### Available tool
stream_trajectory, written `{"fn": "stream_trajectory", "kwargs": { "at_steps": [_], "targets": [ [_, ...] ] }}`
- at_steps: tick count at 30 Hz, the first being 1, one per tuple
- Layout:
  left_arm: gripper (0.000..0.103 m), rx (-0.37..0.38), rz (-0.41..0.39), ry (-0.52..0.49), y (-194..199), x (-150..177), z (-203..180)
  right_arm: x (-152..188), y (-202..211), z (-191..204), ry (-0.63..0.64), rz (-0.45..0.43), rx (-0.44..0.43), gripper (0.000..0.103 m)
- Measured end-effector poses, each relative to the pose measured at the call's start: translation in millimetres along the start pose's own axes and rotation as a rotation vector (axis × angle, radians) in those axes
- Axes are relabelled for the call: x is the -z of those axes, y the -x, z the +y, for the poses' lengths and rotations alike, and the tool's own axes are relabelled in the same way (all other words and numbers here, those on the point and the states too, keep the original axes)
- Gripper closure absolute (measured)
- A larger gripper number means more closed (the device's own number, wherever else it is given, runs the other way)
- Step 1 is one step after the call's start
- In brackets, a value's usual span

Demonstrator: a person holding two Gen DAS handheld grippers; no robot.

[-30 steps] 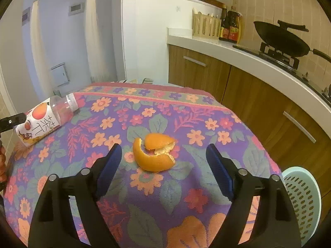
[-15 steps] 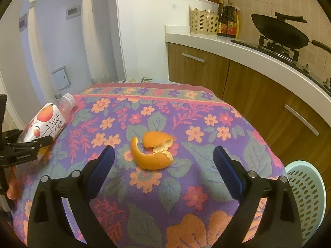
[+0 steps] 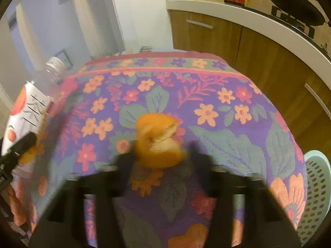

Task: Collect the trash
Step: 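Grasp the white juice bottle with the left gripper while the right gripper grasps the orange peel, then carry the bottle and peel with both grippers over the wastebasket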

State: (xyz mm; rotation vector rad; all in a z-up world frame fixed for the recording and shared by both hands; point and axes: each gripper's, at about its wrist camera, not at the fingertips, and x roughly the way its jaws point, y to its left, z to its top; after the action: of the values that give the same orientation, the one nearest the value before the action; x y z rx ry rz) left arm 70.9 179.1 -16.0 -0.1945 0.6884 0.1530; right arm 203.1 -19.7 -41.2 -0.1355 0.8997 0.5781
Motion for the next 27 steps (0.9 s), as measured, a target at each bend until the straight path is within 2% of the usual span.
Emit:
{"fn": "stream_trajectory", "kwargs": {
  "at_steps": [3,6,9,12,18,21,27],
  "targets": [
    [0.044,-0.004,0.008,-0.022,4.6,1.1,-10.5,2.0,5.1,6.8,0.033,-0.023,-0.004,0.084],
    [0.044,0.004,-0.008,-0.035,14.2,-2.6,-21.2,3.8,14.0,7.8,0.039,-0.05,-0.03,0.088],
    [0.044,0.026,-0.031,-0.054,26.5,-6.6,-42.5,9.0,34.1,-2.9,0.004,-0.105,-0.09,0.089],
    [0.044,0.051,-0.047,-0.074,34.5,-9.1,-65.3,18.4,49.9,-19.3,-0.047,-0.119,-0.146,0.09],
    [0.044,0.127,-0.066,-0.093,40.0,-12.1,-111.9,38.3,98.8,-56.4,-0.102,-0.196,-0.181,0.09],
    [0.044,0.165,-0.075,-0.116,40.8,-11.5,-142.7,48.6,125.9,-79.7,-0.138,-0.241,-0.18,0.09],
    [0.044,0.267,-0.08,-0.169,37.8,-6.7,-207.2,72.4,166.9,-126.7,-0.202,-0.3,-0.096,0.09]
  ]
}}
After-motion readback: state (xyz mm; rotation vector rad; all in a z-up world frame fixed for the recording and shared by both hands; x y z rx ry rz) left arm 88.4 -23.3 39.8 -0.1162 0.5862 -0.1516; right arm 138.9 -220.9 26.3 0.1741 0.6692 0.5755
